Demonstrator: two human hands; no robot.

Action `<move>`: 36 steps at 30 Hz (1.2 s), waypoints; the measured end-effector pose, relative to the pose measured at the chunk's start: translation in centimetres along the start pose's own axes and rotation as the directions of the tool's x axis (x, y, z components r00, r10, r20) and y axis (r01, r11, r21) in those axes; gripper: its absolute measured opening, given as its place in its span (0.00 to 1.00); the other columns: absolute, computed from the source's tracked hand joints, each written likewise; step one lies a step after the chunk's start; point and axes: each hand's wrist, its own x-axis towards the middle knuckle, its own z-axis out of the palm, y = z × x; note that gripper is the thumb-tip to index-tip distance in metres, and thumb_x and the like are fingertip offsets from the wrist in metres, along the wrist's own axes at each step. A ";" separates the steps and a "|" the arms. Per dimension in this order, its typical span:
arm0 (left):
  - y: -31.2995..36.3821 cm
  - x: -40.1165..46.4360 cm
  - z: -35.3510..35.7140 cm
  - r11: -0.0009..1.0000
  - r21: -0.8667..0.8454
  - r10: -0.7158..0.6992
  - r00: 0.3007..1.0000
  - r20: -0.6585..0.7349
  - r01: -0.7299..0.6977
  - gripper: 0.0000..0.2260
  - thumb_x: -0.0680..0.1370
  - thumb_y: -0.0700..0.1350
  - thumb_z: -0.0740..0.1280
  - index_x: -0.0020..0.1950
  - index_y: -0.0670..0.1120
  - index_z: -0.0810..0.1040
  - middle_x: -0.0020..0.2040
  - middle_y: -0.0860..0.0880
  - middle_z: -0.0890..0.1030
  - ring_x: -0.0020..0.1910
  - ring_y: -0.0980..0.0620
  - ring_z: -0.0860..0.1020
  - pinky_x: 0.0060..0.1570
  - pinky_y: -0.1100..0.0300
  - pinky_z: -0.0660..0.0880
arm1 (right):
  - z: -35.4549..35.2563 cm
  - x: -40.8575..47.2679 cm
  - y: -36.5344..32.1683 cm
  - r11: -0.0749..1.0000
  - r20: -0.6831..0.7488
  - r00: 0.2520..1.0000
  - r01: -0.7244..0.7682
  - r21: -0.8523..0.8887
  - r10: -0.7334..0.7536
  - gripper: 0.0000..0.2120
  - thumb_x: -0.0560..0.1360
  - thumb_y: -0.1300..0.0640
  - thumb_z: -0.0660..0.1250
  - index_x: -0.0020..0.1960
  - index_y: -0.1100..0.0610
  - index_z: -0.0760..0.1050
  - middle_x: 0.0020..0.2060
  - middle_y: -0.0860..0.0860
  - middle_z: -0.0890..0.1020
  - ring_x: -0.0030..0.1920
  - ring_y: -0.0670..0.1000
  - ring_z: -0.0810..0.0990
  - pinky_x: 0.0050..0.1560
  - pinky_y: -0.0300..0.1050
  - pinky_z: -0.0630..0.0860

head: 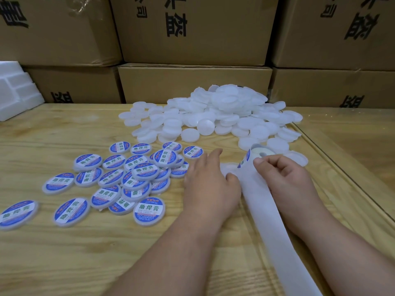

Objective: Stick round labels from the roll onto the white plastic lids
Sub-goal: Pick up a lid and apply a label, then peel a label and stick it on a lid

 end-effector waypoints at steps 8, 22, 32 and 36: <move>0.1 -0.1 0.2 0.999 -0.019 0.036 0.999 0.029 -0.035 0.21 0.77 0.49 0.63 0.70 0.56 0.72 0.73 0.55 0.69 0.74 0.50 0.62 0.71 0.58 0.60 | 0.0 -0.3 -0.2 0.993 -0.053 0.996 -0.071 -0.093 0.066 0.19 0.79 0.47 0.67 0.32 0.54 0.79 0.24 0.47 0.75 0.25 0.47 0.70 0.24 0.37 0.67; -0.2 0.1 0.6 1.000 0.019 0.024 0.997 0.068 -0.025 0.21 0.78 0.53 0.63 0.72 0.59 0.71 0.69 0.56 0.74 0.70 0.51 0.66 0.71 0.56 0.62 | -0.3 0.1 0.0 0.985 -0.138 0.989 -0.080 -0.156 0.058 0.20 0.74 0.41 0.70 0.31 0.53 0.78 0.23 0.47 0.74 0.24 0.46 0.70 0.29 0.40 0.67; 0.1 0.0 0.3 0.999 -0.028 0.030 0.994 0.102 -0.027 0.20 0.75 0.51 0.61 0.68 0.58 0.75 0.66 0.56 0.77 0.68 0.50 0.68 0.70 0.54 0.64 | -0.4 0.4 0.7 0.983 0.025 0.999 -0.039 -0.181 0.044 0.11 0.74 0.61 0.67 0.45 0.46 0.84 0.40 0.54 0.87 0.41 0.57 0.84 0.43 0.54 0.81; 0.2 0.0 0.2 0.986 -0.163 0.031 0.999 -0.008 -0.032 0.20 0.74 0.48 0.66 0.67 0.57 0.74 0.65 0.57 0.76 0.68 0.52 0.69 0.70 0.53 0.66 | -0.2 0.4 0.7 0.987 0.029 0.997 -0.069 -0.142 0.074 0.12 0.67 0.55 0.65 0.46 0.49 0.84 0.45 0.62 0.84 0.40 0.66 0.79 0.43 0.61 0.80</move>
